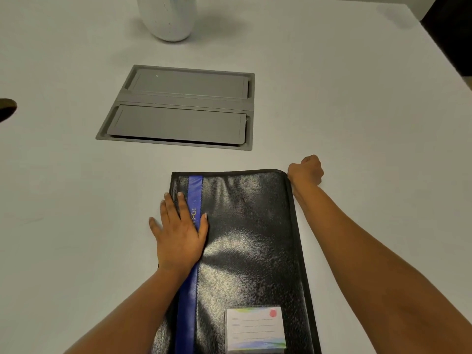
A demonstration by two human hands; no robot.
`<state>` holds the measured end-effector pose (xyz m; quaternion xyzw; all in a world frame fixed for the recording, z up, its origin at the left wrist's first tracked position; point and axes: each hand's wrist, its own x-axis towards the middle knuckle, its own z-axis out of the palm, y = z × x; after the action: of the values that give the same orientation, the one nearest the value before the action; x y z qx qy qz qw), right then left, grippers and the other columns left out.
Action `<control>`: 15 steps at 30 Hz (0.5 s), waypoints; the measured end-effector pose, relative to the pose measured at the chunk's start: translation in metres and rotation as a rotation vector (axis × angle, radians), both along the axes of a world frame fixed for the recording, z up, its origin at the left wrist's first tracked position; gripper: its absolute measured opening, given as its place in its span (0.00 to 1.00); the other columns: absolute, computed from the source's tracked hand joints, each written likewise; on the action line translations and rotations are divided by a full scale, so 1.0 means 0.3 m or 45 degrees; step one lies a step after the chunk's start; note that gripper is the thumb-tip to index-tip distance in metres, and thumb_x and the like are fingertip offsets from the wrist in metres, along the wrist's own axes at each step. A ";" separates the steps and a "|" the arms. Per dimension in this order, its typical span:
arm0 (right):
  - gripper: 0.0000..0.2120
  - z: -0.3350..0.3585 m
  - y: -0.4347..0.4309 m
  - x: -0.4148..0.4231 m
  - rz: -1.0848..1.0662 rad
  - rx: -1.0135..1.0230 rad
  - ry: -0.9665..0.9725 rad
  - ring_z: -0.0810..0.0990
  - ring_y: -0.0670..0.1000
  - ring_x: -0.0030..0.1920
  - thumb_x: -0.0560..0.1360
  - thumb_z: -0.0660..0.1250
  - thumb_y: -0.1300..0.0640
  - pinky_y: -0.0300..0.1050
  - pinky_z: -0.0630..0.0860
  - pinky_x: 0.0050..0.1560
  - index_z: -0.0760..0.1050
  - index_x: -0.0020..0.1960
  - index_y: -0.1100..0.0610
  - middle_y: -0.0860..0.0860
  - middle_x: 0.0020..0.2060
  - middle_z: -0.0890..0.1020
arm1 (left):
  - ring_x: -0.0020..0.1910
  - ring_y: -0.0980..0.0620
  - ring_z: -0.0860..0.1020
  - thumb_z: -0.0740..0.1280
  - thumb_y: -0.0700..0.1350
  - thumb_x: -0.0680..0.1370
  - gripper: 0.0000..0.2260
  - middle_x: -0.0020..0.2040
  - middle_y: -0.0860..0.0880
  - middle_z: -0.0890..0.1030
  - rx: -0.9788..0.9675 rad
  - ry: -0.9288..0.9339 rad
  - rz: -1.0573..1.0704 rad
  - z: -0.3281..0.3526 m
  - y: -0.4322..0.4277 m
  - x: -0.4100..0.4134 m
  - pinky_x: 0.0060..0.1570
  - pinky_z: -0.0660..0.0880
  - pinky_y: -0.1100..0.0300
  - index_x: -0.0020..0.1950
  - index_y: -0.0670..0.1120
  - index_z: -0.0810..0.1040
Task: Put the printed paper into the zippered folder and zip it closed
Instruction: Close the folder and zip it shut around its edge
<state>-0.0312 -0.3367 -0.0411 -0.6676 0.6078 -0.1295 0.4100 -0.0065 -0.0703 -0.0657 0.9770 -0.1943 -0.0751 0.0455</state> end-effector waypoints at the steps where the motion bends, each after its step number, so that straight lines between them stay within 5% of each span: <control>1: 0.10 0.002 -0.001 0.007 0.002 -0.003 -0.003 0.70 0.50 0.45 0.71 0.62 0.68 0.40 0.66 0.45 0.63 0.46 0.58 0.44 0.31 0.62 | 0.70 0.36 0.65 0.44 0.61 0.75 0.35 0.71 0.34 0.63 -0.001 -0.001 -0.005 -0.001 0.000 0.001 0.62 0.63 0.34 0.73 0.39 0.60; 6: 0.11 0.017 -0.005 0.036 0.052 0.005 0.035 0.69 0.50 0.46 0.72 0.62 0.67 0.42 0.67 0.46 0.63 0.37 0.55 0.46 0.32 0.65 | 0.69 0.36 0.66 0.44 0.60 0.75 0.35 0.71 0.33 0.64 0.023 0.005 -0.008 -0.002 -0.001 0.002 0.61 0.64 0.34 0.73 0.38 0.61; 9: 0.09 0.017 -0.003 0.039 0.053 -0.012 0.053 0.69 0.50 0.46 0.72 0.61 0.67 0.45 0.72 0.52 0.64 0.41 0.56 0.49 0.40 0.70 | 0.70 0.37 0.64 0.43 0.61 0.74 0.36 0.72 0.34 0.62 0.025 0.005 -0.005 -0.001 0.000 0.002 0.63 0.62 0.35 0.74 0.39 0.59; 12: 0.12 0.013 0.008 0.036 0.074 -0.069 0.047 0.69 0.51 0.45 0.72 0.60 0.69 0.41 0.66 0.45 0.62 0.38 0.56 0.48 0.36 0.68 | 0.72 0.38 0.62 0.41 0.61 0.74 0.36 0.73 0.34 0.60 0.015 0.006 -0.001 -0.002 0.001 0.000 0.65 0.60 0.35 0.75 0.40 0.57; 15: 0.11 0.006 0.042 0.036 0.168 -0.249 0.025 0.70 0.53 0.41 0.71 0.57 0.72 0.42 0.66 0.41 0.64 0.45 0.58 0.49 0.34 0.68 | 0.71 0.37 0.63 0.42 0.61 0.74 0.36 0.72 0.34 0.61 -0.006 -0.001 0.002 -0.001 0.000 -0.002 0.64 0.61 0.35 0.74 0.39 0.59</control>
<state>-0.0205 -0.3241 -0.0395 -0.7442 0.5511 -0.1543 0.3445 -0.0071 -0.0703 -0.0660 0.9770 -0.1939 -0.0742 0.0478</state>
